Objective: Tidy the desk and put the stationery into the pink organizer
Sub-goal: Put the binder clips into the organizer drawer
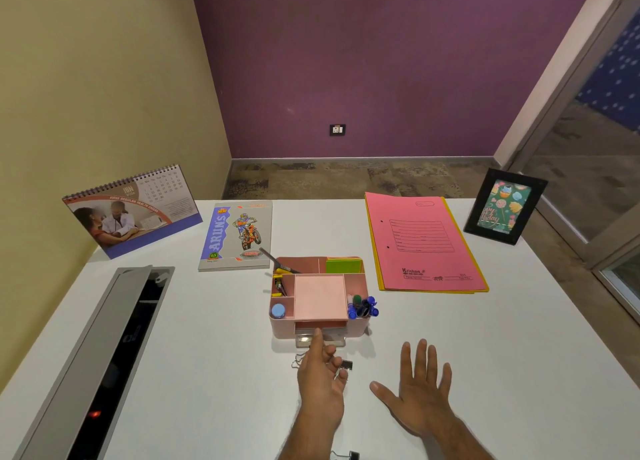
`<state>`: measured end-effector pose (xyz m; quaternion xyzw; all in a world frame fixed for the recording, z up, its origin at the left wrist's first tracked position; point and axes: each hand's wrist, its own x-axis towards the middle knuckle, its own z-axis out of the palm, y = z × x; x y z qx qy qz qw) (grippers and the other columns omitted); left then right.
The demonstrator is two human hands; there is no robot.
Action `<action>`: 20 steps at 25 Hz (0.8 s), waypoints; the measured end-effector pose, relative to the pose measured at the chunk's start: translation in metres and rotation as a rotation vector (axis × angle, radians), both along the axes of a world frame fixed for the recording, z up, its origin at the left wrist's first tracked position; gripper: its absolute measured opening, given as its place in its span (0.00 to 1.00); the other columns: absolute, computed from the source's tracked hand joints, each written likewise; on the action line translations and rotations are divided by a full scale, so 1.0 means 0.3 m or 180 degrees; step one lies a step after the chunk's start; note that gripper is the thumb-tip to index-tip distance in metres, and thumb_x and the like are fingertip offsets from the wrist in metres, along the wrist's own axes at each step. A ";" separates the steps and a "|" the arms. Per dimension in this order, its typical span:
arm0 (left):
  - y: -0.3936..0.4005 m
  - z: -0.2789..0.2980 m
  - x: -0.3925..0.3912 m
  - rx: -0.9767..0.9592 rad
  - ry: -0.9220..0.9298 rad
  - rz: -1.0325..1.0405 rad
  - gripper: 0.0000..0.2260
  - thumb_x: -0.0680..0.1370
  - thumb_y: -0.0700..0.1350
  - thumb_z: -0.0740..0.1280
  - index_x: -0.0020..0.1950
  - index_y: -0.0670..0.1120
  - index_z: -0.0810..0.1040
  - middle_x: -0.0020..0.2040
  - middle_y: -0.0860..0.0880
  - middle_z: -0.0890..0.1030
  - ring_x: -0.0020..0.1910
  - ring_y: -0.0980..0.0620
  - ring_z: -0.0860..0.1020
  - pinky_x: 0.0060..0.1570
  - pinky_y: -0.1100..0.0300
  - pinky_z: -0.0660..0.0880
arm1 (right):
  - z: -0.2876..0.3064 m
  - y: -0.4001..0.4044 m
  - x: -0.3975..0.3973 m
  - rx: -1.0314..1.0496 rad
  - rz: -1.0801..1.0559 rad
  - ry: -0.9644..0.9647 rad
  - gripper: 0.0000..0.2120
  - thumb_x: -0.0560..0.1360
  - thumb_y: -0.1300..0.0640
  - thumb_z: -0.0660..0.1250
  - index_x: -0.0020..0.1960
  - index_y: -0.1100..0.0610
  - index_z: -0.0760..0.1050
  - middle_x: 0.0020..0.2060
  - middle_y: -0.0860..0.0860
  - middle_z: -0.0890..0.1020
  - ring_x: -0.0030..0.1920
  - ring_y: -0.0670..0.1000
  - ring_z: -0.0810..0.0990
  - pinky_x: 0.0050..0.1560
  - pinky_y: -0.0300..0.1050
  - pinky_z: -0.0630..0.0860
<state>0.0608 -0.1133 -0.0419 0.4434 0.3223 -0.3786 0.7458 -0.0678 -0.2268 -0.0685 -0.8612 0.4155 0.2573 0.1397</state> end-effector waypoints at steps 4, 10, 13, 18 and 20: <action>0.038 0.000 -0.029 -0.0036 0.0024 0.0001 0.13 0.74 0.54 0.73 0.48 0.45 0.81 0.38 0.49 0.80 0.30 0.53 0.73 0.30 0.61 0.69 | 0.003 -0.001 0.001 -0.0009 0.0027 -0.0006 0.56 0.55 0.18 0.26 0.69 0.55 0.20 0.68 0.55 0.21 0.65 0.57 0.18 0.58 0.60 0.16; 0.134 -0.070 -0.080 0.1233 -0.2095 -0.1008 0.18 0.66 0.63 0.75 0.45 0.51 0.80 0.32 0.53 0.77 0.32 0.52 0.74 0.34 0.54 0.73 | 0.008 0.001 0.000 0.0043 0.0034 -0.0070 0.56 0.53 0.18 0.24 0.68 0.55 0.19 0.69 0.55 0.22 0.67 0.57 0.20 0.58 0.60 0.15; 0.181 -0.139 -0.059 0.2649 -0.4997 -0.2092 0.15 0.68 0.65 0.69 0.47 0.58 0.76 0.44 0.62 0.76 0.48 0.57 0.74 0.52 0.54 0.71 | 0.006 0.000 0.001 0.0029 0.0013 -0.0086 0.56 0.52 0.18 0.24 0.68 0.55 0.19 0.70 0.56 0.22 0.68 0.58 0.20 0.58 0.60 0.16; 0.163 -0.172 -0.023 0.3359 -0.5429 -0.3660 0.41 0.68 0.79 0.54 0.71 0.55 0.72 0.75 0.48 0.69 0.75 0.46 0.59 0.72 0.42 0.45 | -0.012 -0.003 0.003 -0.0048 -0.0028 -0.0122 0.57 0.51 0.18 0.23 0.69 0.52 0.20 0.70 0.55 0.23 0.71 0.59 0.23 0.67 0.65 0.25; 0.152 -0.177 -0.021 0.3367 -0.5389 -0.3989 0.45 0.66 0.81 0.53 0.74 0.54 0.69 0.77 0.47 0.66 0.77 0.45 0.52 0.71 0.39 0.46 | -0.019 -0.006 0.002 -0.0102 -0.0010 -0.0123 0.57 0.50 0.18 0.22 0.69 0.52 0.19 0.70 0.55 0.22 0.71 0.60 0.24 0.67 0.65 0.25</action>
